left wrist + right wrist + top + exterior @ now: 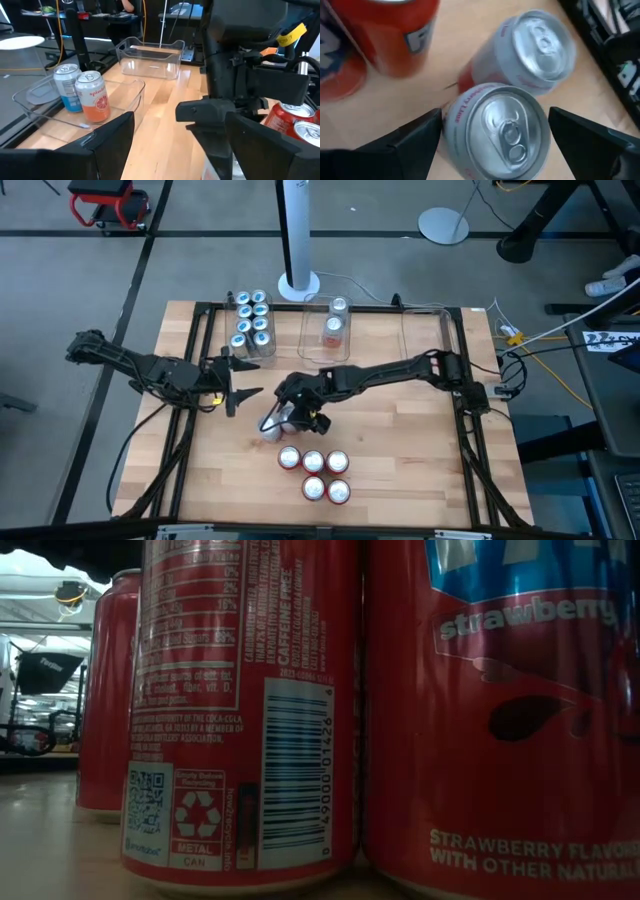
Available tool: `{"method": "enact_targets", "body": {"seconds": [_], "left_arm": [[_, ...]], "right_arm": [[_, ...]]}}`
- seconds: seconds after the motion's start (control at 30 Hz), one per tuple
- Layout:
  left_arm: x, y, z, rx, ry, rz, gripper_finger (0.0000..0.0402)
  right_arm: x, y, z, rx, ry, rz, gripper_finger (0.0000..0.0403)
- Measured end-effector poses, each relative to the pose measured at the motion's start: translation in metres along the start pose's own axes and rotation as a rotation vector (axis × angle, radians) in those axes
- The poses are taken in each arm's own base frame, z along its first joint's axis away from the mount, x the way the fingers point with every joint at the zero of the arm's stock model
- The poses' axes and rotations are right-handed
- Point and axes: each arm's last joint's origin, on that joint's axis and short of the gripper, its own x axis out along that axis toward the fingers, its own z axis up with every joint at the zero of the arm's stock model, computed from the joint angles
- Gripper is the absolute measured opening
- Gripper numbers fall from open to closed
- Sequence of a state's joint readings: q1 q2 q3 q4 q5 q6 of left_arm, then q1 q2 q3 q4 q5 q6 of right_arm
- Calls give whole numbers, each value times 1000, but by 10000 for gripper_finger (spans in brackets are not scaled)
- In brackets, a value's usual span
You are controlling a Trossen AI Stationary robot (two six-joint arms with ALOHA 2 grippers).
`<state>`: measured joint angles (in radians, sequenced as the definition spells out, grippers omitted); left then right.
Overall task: Sort soda cans
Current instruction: Put the pink-white soda can into the middle transparent bin
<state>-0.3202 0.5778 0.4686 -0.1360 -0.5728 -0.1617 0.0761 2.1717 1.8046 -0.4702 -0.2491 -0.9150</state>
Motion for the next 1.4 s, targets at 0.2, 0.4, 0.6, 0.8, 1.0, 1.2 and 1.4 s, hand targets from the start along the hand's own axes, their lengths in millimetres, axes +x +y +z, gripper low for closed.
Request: {"method": "enact_targets", "body": {"seconds": [0.2,0.4,0.6,0.8,1.0,1.2,1.4], "left_arm": [[1,-1,1,7,-9,-1,301],[2,-1,1,6,-9,-1,301],[2,-1,1,9,-9,-1,301],[2,-1,1,17,-11,-1,301],[2,-2,3,22,-26,-3,301],[2,-2,3,22,-25,-3,301],[2,-2,3,25,-32,-4,301]], "right_arm": [[4,-3,-11,25,22,1,364],[9,-2,-11,10,-16,28,364],[9,-2,-11,-15,-33,35,336],[8,-2,-10,-40,-38,39,290],[4,-2,-9,-67,-28,37,289],[-19,-3,-1,-82,3,26,287],[-70,-10,16,-124,57,-65,287]]}}
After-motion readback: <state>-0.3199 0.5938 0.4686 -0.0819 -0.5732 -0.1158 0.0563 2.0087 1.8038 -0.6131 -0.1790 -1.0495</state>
